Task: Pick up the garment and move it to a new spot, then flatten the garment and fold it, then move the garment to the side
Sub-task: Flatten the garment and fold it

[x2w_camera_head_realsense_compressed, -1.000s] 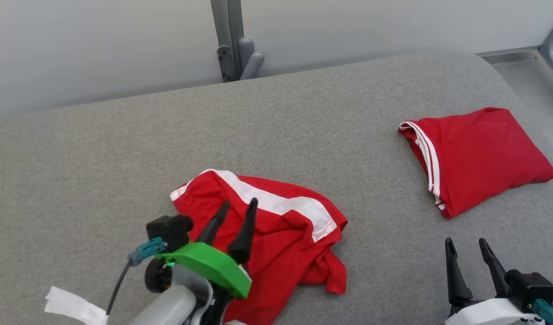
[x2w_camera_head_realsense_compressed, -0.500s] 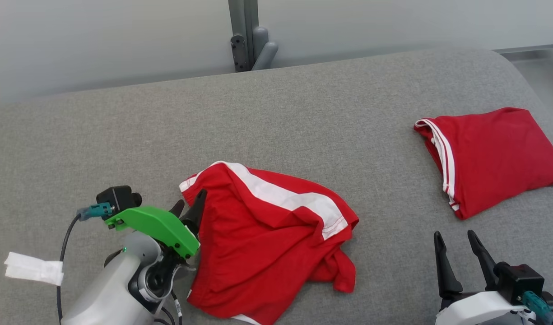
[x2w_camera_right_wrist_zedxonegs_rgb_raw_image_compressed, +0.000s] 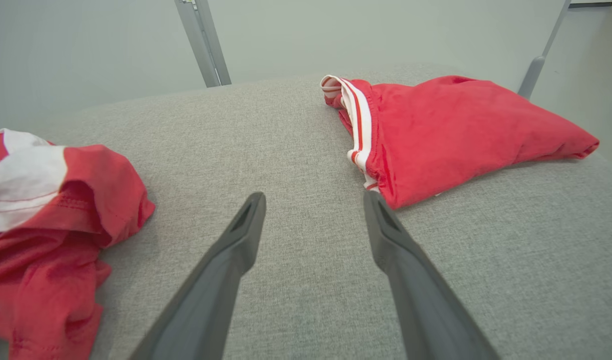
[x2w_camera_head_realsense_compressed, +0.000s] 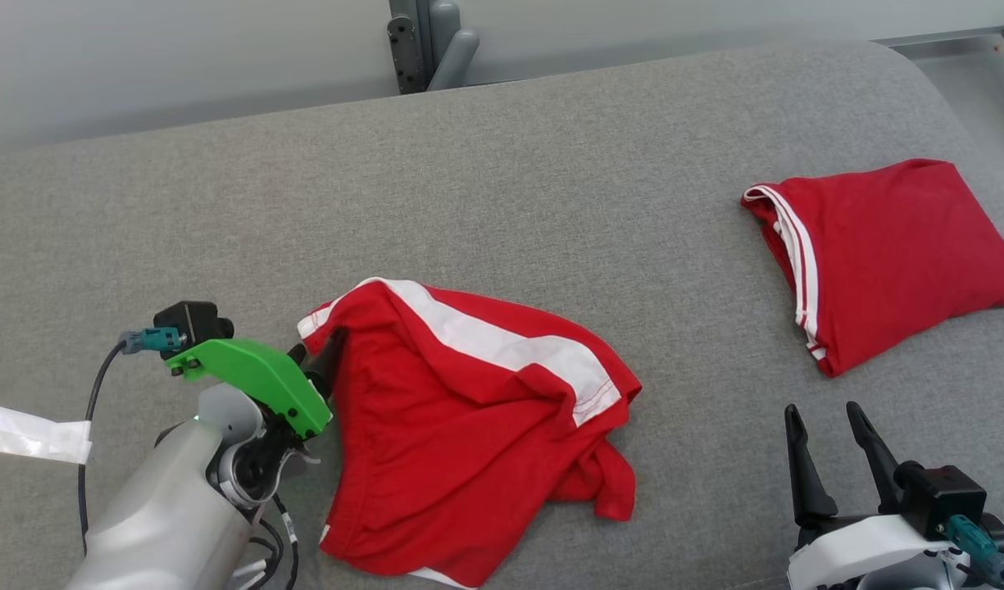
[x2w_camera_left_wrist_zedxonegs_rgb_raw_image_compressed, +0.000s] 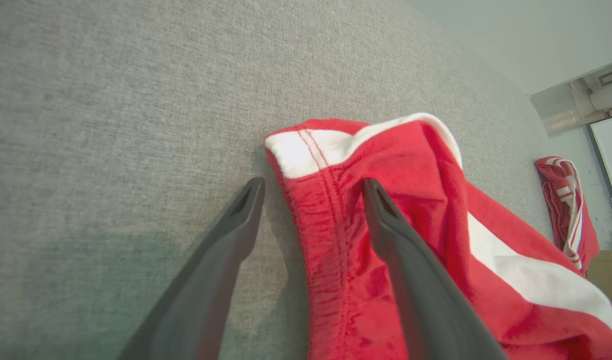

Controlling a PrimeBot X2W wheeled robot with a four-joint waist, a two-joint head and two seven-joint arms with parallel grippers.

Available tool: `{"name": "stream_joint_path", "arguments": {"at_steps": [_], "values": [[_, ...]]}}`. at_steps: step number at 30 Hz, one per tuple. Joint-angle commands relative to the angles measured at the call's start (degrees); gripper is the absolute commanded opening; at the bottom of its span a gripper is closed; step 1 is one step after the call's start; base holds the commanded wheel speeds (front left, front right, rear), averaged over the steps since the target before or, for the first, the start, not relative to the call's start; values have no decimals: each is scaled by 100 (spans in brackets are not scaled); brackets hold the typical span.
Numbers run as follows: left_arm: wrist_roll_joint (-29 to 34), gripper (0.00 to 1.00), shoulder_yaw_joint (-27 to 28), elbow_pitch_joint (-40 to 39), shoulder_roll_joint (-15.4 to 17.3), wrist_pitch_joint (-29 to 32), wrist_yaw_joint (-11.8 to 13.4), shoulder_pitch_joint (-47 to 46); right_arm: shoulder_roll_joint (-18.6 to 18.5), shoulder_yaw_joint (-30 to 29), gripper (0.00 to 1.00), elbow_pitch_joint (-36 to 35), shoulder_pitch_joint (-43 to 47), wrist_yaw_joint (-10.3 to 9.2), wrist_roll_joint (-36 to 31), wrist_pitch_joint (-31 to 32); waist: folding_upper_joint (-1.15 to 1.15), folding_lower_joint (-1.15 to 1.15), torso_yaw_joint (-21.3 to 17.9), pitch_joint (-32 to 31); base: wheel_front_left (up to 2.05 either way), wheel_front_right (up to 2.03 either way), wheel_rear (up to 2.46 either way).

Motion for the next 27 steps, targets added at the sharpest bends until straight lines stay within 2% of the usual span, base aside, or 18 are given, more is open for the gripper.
{"name": "stream_joint_path", "arguments": {"at_steps": [1,5,6,7,8,9,15,19,27], "values": [[-24,100,-3,48,-27,13,-51,-115,-13,-2,100,-6,-47,-7,7,3,0,0,-21,21,0,0,0],[-38,100,-26,269,-81,88,-177,-209,-14,7,100,3,-85,-7,-1,3,0,0,-51,36,0,0,0],[-18,92,-39,372,-101,90,-234,-258,-13,11,100,1,-103,-7,-3,3,0,0,-68,40,0,0,0],[-13,52,-22,407,-102,34,-274,-290,-13,20,100,1,-112,-7,-4,3,0,0,-77,44,0,0,0],[-14,22,0,434,-113,-17,-311,-323,-14,23,100,-2,-120,-7,-3,3,0,0,-86,49,0,0,0],[-19,0,9,435,-141,-55,-376,-351,-14,23,100,-6,-125,-7,-2,3,0,0,-91,52,0,0,0],[105,0,60,408,-155,-393,-561,-618,-14,13,100,-12,-87,-7,23,3,0,0,-105,30,0,0,0],[271,0,64,327,-120,-686,-585,-891,-14,12,100,11,-52,-7,56,3,0,0,-108,-19,0,0,0],[935,0,-99,-68,-168,-1400,-402,-1510,-14,31,100,37,11,-7,125,4,0,0,-142,-167,0,0,0]]}}
